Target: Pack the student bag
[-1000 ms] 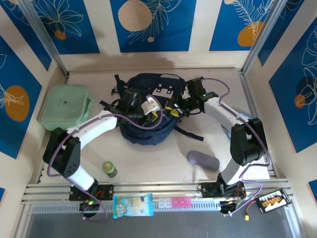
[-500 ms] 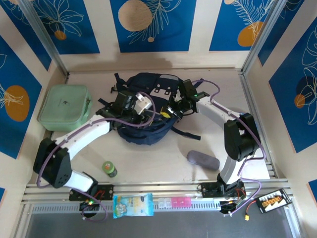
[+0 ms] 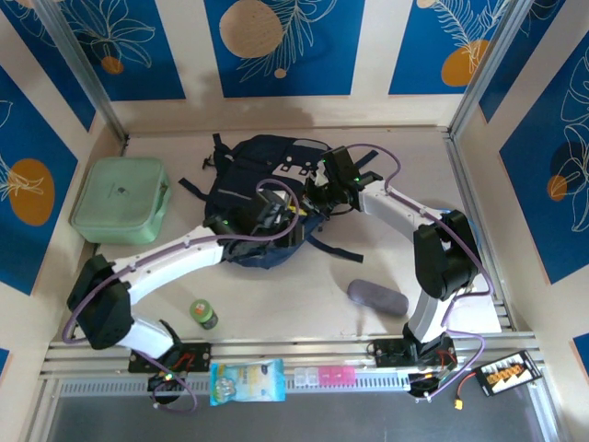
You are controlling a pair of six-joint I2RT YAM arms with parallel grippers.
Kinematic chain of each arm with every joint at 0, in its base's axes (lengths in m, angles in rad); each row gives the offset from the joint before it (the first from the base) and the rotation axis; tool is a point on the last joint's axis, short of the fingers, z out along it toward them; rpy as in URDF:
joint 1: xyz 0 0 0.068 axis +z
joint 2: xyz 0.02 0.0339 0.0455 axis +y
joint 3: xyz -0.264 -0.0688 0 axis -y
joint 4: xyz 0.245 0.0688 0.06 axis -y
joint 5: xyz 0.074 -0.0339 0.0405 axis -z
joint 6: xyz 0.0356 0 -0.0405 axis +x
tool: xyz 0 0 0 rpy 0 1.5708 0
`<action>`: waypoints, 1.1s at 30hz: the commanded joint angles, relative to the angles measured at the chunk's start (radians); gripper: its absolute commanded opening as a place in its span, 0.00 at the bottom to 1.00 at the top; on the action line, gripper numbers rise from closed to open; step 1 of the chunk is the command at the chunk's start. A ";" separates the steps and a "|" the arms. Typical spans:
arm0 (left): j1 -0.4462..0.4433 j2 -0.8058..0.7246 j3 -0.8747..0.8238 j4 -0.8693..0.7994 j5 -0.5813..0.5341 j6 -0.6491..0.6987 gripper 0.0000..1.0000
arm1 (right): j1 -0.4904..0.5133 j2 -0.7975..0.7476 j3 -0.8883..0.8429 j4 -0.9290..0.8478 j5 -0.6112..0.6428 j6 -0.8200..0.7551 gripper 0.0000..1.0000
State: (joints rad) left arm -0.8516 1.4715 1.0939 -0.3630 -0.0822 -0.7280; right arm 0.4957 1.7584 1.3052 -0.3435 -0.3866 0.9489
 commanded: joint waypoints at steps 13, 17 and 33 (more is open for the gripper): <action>-0.055 0.144 0.206 -0.163 -0.314 -0.108 0.33 | 0.020 0.016 0.003 0.112 -0.103 -0.021 0.02; -0.064 0.160 0.229 -0.211 -0.342 -0.115 0.28 | 0.018 0.018 0.001 0.119 -0.101 -0.013 0.02; -0.070 0.213 0.251 -0.279 -0.401 -0.111 0.21 | 0.017 0.020 0.004 0.129 -0.110 -0.012 0.01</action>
State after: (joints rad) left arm -0.9165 1.6657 1.3239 -0.5827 -0.4374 -0.8330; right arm 0.4984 1.7737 1.3003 -0.2764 -0.4229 0.9516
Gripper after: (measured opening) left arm 0.221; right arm 0.078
